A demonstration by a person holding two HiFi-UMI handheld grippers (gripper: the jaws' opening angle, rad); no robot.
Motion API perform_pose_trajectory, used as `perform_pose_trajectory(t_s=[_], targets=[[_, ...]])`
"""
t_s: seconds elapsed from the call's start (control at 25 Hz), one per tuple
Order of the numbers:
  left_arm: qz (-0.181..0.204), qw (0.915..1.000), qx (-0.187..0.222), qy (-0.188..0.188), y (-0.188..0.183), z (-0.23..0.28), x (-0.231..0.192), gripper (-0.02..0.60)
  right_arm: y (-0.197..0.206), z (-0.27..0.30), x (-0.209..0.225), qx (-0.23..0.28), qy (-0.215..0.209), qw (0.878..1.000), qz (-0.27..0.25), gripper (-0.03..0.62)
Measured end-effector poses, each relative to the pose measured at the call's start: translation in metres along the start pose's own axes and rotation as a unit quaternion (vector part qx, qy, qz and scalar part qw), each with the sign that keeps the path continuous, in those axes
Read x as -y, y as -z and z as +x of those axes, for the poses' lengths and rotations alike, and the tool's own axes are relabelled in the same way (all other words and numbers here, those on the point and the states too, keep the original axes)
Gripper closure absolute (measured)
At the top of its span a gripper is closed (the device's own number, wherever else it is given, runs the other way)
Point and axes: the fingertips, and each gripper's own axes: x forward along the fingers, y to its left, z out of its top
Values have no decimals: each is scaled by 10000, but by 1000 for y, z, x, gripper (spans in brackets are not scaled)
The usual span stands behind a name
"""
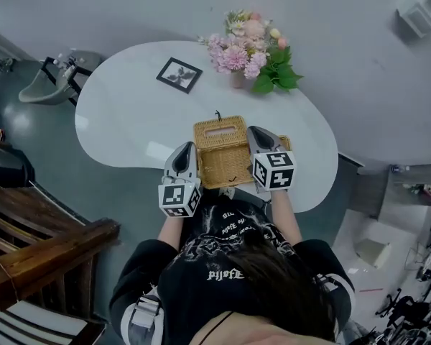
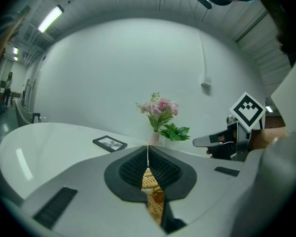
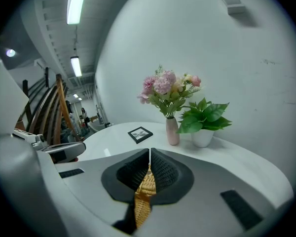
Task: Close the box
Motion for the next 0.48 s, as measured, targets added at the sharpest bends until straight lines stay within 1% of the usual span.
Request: perform_pose_trajectory(t_s=[0.24,0.32,0.48], targets=[[5,9997,-186,153,-8,17,-27,557,-18,28,-18,-177,-40,9998,45,561],[8,9995,-212,216,-12,26,-32,557,-23,36,-16,-166,21,9998,145,538],[-33,9991,-222,367,-18,38,-38,557,-31,52,-8,-246,186,9993,227,537]])
